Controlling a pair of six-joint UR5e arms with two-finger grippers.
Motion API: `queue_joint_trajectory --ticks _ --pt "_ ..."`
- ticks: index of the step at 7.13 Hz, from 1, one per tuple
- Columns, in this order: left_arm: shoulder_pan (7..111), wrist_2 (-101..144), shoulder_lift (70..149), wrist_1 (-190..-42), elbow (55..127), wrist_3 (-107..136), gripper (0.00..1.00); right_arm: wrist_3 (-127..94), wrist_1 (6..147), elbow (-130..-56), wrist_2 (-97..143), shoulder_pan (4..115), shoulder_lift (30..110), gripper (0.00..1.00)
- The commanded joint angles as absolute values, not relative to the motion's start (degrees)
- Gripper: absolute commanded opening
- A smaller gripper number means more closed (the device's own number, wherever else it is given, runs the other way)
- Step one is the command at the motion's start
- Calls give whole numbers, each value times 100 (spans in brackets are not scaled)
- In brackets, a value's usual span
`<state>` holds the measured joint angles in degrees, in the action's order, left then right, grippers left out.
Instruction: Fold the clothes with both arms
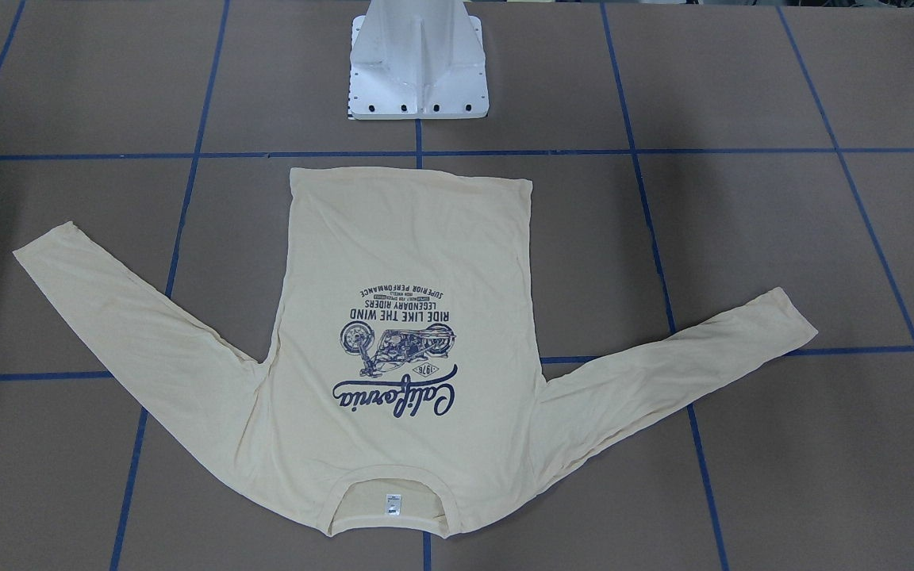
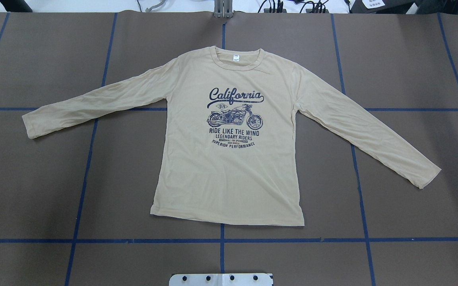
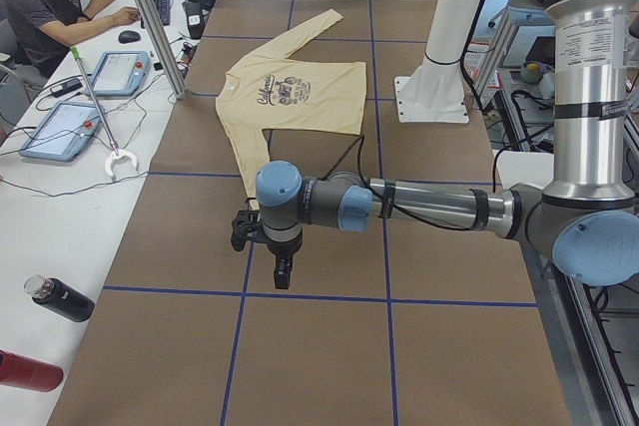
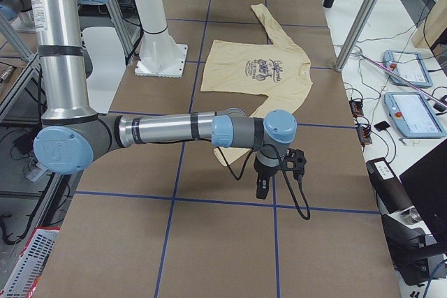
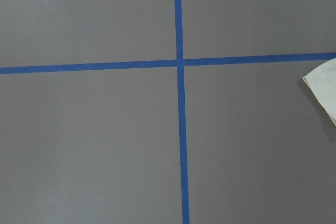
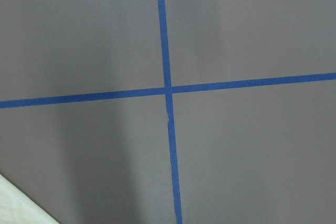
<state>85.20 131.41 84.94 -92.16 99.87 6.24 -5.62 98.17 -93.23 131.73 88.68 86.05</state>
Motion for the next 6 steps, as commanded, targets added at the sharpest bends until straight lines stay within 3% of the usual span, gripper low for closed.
queue_joint_trajectory --ticks 1,6 --pt "8586 13122 8508 -9211 9976 624 100 -554 9817 -9316 13175 8868 8596 100" --pt "8665 13113 8621 -9211 10072 633 100 -606 9817 -9369 13576 8868 8684 100"
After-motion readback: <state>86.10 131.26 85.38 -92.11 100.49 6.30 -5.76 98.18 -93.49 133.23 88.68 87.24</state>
